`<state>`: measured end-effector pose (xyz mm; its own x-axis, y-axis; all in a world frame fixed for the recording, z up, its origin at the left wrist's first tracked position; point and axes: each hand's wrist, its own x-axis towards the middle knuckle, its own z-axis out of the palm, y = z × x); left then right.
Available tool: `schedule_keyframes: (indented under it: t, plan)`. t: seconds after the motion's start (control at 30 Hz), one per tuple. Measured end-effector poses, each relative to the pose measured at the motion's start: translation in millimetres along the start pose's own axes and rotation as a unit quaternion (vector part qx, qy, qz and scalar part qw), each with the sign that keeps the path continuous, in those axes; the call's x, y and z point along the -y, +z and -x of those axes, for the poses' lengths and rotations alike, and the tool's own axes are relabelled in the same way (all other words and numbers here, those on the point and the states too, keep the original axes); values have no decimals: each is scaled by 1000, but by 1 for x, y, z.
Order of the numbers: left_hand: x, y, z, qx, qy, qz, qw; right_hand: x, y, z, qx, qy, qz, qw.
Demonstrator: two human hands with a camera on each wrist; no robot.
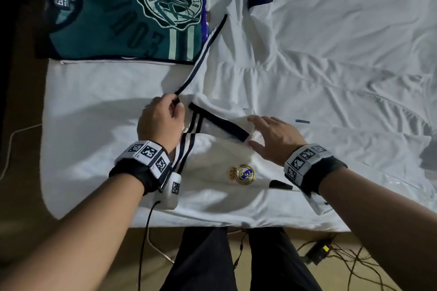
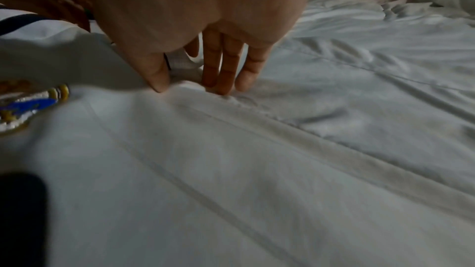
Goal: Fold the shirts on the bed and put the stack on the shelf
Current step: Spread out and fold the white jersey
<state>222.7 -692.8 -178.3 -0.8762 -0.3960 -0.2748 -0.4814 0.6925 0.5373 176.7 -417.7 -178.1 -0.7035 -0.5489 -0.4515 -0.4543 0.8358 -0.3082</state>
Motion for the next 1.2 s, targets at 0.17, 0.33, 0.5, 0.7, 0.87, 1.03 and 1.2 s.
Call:
schedule_keyframes:
  t: [0.17,0.33,0.5,0.7,0.87,1.03,1.2]
  plan:
    - [27,1,32,71,-43,-60,995,15,0,-15,-70,-48,53,995]
    - [53,0,87,52,-10,42,998,19,-8,-24,-114,-123,46,985]
    - [72,10,123,57,16,-20,998,3,-44,-38,-142,-13,-85,986]
    - [72,14,136,49,-48,6,998,-19,-61,-68,-181,139,-11,974]
    - [74,20,131,6,-43,-19,999,19,-51,-88,-160,-102,61,980]
    - [83,25,133,-20,-24,-20,999,45,-46,-128,-117,-209,116,964]
    - [91,25,143,-52,-27,25,998,55,-58,-157,-11,-154,228,961]
